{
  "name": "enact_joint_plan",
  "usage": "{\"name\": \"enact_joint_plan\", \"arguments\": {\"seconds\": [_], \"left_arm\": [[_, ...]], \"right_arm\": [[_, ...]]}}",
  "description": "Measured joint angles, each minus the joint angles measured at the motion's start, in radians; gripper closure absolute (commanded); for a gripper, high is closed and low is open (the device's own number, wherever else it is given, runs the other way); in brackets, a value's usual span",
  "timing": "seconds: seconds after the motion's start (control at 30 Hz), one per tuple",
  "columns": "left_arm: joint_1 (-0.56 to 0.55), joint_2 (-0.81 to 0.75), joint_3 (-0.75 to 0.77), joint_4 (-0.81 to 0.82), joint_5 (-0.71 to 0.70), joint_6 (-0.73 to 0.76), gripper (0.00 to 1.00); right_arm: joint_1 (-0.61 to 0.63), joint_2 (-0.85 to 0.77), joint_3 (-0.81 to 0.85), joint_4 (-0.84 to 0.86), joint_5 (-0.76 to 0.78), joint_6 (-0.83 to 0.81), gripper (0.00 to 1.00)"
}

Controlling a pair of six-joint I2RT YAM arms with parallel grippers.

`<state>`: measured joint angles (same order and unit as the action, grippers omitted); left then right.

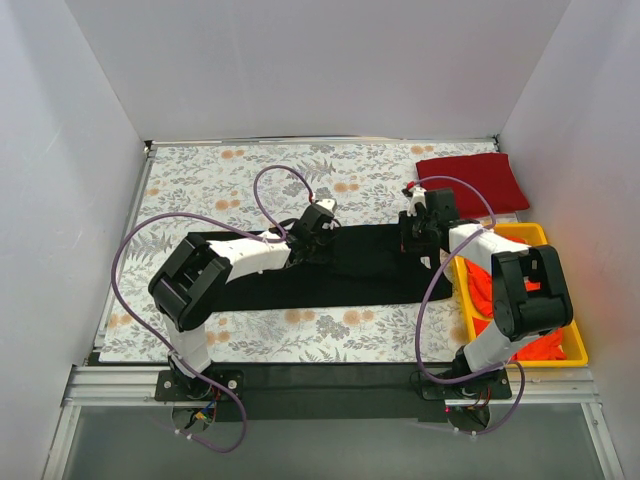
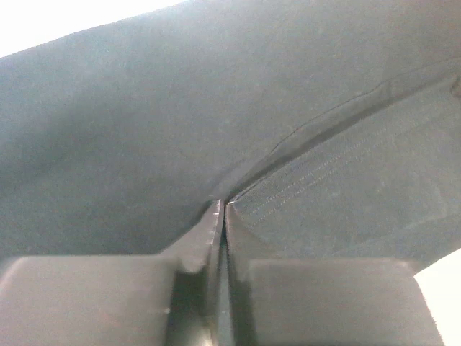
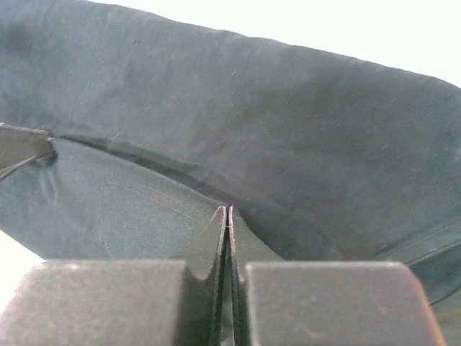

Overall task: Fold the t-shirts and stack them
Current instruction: Fold the tshirt

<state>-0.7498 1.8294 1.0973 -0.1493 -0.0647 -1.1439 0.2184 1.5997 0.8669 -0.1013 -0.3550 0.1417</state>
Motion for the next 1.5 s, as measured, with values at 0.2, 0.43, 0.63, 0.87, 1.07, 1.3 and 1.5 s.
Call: {"name": "enact_joint_plan", "arguments": {"seconds": [0.2,0.43,0.63,0.87,1.07,1.3,1.5], "left_arm": [[0.003,-0.003,0.013,-0.017,-0.02,-0.001,0.37],[0.003,-0.08,0.014,-0.085,-0.04,-0.023,0.38],[-0.014,-0.118,0.032,-0.097,0.025,-0.063,0.61],[-0.025,-0.011,0.039,-0.101,0.047,-0.107,0.69],[-0.023,0.021,0.032,-0.109,0.0,-0.158,0.63],[-0.006,-0.093,0.026,-0.212,-0.104,-0.151,0.31],[0.097,-0.158,0.057,-0.267,-0.177,-0.085,0.28]], "right_arm": [[0.001,-0.003,0.038,-0.012,0.057,-0.007,0.73],[0.008,-0.143,0.035,-0.047,0.013,0.051,0.68],[0.011,-0.188,-0.061,0.011,-0.137,0.12,0.69],[0.01,-0.121,-0.185,0.028,-0.182,0.145,0.71],[-0.017,-0.105,-0.217,0.022,-0.135,0.144,0.7],[-0.002,-0.217,-0.193,-0.107,0.005,0.137,0.5],[0.051,-0.269,-0.124,-0.17,0.119,0.151,0.48]]}}
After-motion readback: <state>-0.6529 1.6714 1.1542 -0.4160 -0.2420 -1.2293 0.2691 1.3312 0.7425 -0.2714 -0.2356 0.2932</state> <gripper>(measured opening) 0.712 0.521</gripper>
